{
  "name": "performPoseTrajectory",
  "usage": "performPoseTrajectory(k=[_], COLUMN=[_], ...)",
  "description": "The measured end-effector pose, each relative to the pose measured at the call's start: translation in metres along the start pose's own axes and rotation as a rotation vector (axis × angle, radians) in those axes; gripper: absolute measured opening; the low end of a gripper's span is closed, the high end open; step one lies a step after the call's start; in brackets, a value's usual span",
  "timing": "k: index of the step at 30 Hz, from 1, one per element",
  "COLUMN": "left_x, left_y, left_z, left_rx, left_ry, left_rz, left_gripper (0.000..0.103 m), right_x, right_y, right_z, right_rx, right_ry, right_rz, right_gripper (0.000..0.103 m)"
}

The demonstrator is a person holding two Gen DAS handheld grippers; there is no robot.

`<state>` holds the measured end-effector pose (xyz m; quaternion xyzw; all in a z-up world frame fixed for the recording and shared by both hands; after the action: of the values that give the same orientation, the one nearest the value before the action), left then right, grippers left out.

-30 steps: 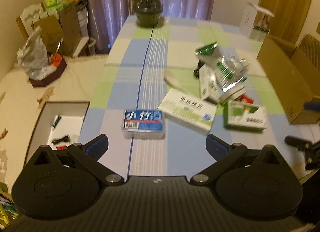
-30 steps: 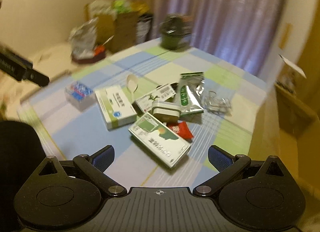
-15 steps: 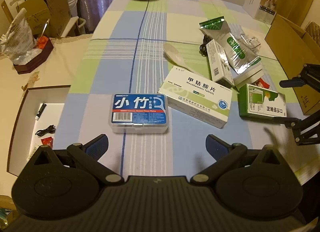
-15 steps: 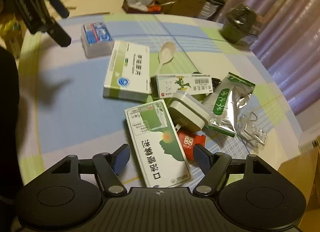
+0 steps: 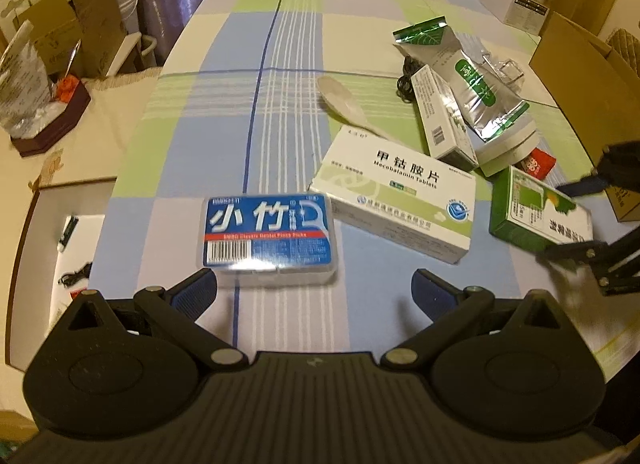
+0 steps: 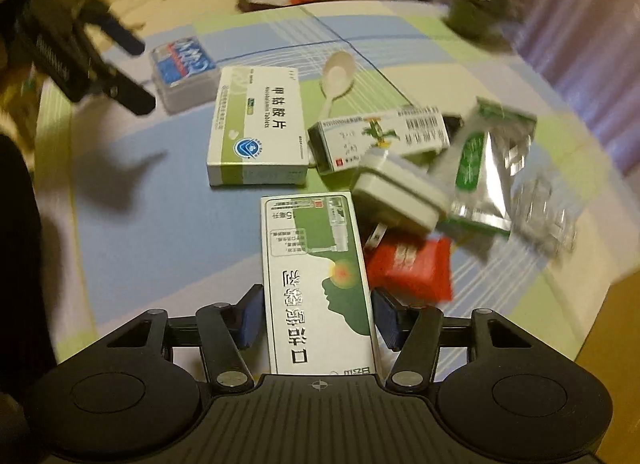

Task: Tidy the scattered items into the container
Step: 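Grasp the blue floss pick box with the left tool while the right tool grasps the green mouthwash box, then carry the floss box and mouthwash box with both tools to the cardboard box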

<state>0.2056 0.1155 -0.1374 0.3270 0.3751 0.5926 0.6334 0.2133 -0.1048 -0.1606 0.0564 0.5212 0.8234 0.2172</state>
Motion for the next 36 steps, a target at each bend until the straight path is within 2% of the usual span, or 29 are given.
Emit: performPoseTrajectory(k=[2, 8, 13, 15, 20, 21, 22, 23, 33, 34, 35, 36], left_x=[-0.003, 0.004, 0.012, 0.017, 0.021, 0.019, 0.018, 0.017, 0.013, 0.012, 0.012, 0.011], left_y=[0.001, -0.010, -0.029, -0.037, -0.035, -0.031, -0.028, -0.026, -0.032, -0.033, -0.034, -0.034], left_z=[0.005, 0.013, 0.017, 0.017, 0.012, 0.010, 0.008, 0.005, -0.003, -0.002, -0.002, -0.002], left_rx=[-0.022, -0.019, 0.015, 0.042, 0.044, 0.044, 0.045, 0.049, 0.057, 0.058, 0.059, 0.062], left_ry=[-0.033, -0.157, -0.121, -0.082, -0.044, -0.049, -0.051, -0.052, -0.016, -0.018, -0.022, -0.032], left_rz=[-0.019, 0.030, 0.038, 0.062, 0.067, 0.057, 0.047, 0.039, 0.045, 0.049, 0.054, 0.063], left_gripper=[0.102, 0.102, 0.101, 0.085, 0.084, 0.084, 0.084, 0.084, 0.088, 0.088, 0.087, 0.085], right_x=[0.000, 0.005, 0.005, 0.007, 0.007, 0.007, 0.007, 0.007, 0.006, 0.006, 0.006, 0.006], right_y=[0.003, 0.010, 0.011, 0.009, 0.009, 0.009, 0.009, 0.010, 0.002, 0.001, 0.000, -0.001], right_z=[-0.004, -0.016, -0.017, -0.017, -0.017, -0.017, -0.017, -0.017, -0.012, -0.012, -0.013, -0.014], right_rx=[-0.001, -0.005, -0.018, -0.020, -0.026, -0.027, -0.031, -0.041, -0.025, -0.022, -0.014, -0.003], right_ry=[-0.076, -0.145, -0.169, -0.172, -0.171, -0.168, -0.163, -0.157, -0.180, -0.183, -0.186, -0.191], right_rz=[0.019, 0.023, 0.008, 0.006, 0.003, 0.005, -0.003, -0.018, -0.011, -0.013, -0.012, -0.013], right_gripper=[0.059, 0.059, 0.060, 0.060, 0.060, 0.073, 0.090, 0.092, 0.090, 0.073, 0.064, 0.060])
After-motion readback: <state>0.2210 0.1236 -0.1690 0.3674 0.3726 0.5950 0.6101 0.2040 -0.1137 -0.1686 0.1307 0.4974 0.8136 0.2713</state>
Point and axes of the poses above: each gripper's, at about its wrist camera, not at the fingertips, and y roughly against the way its jaws point, x to its left, z to its top, the point moved 6 cm from there along -y, roughly the way its jaws point, and after that the axes turned 4 degrees about y, right-handed, at the moved point
